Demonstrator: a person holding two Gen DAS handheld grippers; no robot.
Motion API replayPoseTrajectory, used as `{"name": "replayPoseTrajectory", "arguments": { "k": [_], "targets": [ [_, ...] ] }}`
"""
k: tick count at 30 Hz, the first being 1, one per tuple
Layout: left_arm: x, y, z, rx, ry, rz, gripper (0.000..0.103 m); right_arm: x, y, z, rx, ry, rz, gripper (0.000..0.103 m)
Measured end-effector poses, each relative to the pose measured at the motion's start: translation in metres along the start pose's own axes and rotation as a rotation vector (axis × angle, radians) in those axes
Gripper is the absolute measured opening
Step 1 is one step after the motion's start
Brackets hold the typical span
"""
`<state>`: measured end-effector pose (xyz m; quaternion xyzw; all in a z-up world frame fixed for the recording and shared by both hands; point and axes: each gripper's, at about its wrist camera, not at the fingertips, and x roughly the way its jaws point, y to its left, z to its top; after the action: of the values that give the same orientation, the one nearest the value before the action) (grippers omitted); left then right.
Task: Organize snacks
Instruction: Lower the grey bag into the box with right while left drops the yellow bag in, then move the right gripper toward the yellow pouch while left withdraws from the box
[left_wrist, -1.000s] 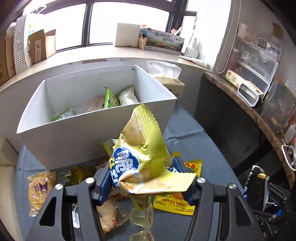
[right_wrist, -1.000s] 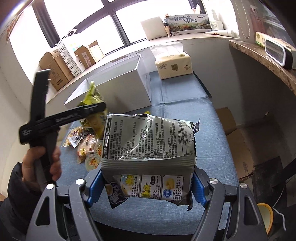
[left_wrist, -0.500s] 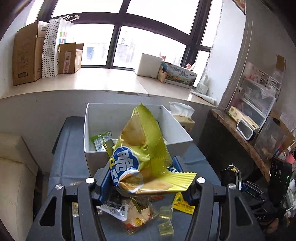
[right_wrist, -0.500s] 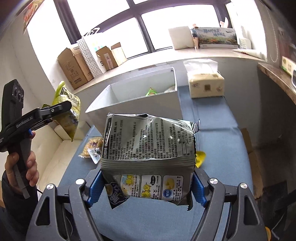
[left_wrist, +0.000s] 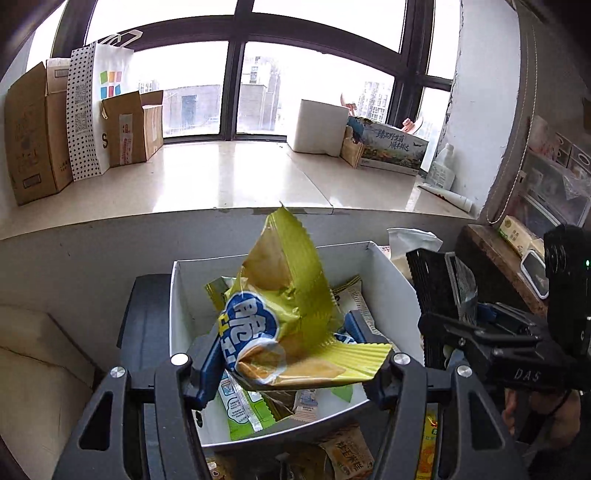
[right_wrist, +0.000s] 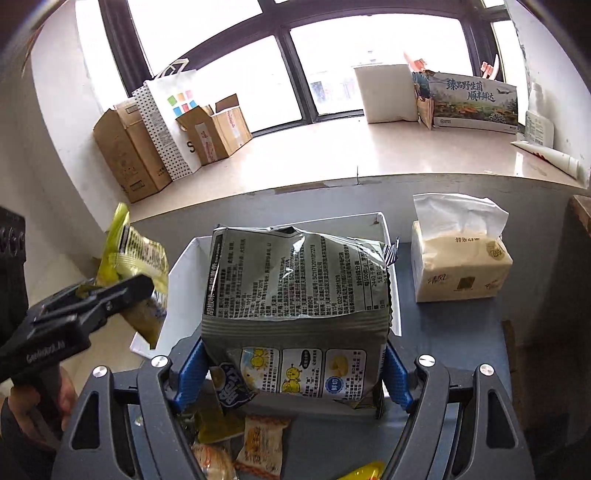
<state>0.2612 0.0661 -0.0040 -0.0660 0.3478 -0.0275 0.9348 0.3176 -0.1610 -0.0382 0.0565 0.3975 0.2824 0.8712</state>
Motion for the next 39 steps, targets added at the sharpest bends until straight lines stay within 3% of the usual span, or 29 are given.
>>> {"name": "replayPoseTrajectory", "arguments": {
  "k": [2, 4, 7, 12, 23, 31, 39],
  "targets": [
    [0.008, 0.003, 0.0, 0.007, 0.023, -0.016, 0.074, 0.012, -0.005, 0.008, 0.018, 0.036, -0.004, 0.084],
    [0.011, 0.007, -0.001, -0.003, 0.021, -0.011, 0.103, 0.022, -0.008, 0.011, 0.003, 0.065, -0.014, 0.09],
    [0.011, 0.014, -0.005, -0.018, 0.021, -0.002, 0.103, 0.023, -0.014, 0.008, 0.012, 0.057, -0.041, 0.103],
    [0.011, 0.019, -0.015, -0.006, 0.031, 0.03, 0.103, 0.008, -0.029, 0.0, 0.079, 0.007, -0.02, 0.103],
    [-0.009, 0.011, -0.034, 0.019, 0.048, 0.031, 0.103, -0.017, -0.006, -0.019, -0.03, -0.021, -0.048, 0.103],
    [-0.078, -0.012, -0.094, 0.026, 0.023, -0.054, 0.103, -0.085, 0.006, -0.096, -0.033, -0.057, -0.028, 0.103],
    [-0.107, -0.034, -0.161, -0.011, 0.038, -0.079, 0.103, -0.099, -0.011, -0.18, 0.011, 0.015, -0.11, 0.103]
  ]
}}
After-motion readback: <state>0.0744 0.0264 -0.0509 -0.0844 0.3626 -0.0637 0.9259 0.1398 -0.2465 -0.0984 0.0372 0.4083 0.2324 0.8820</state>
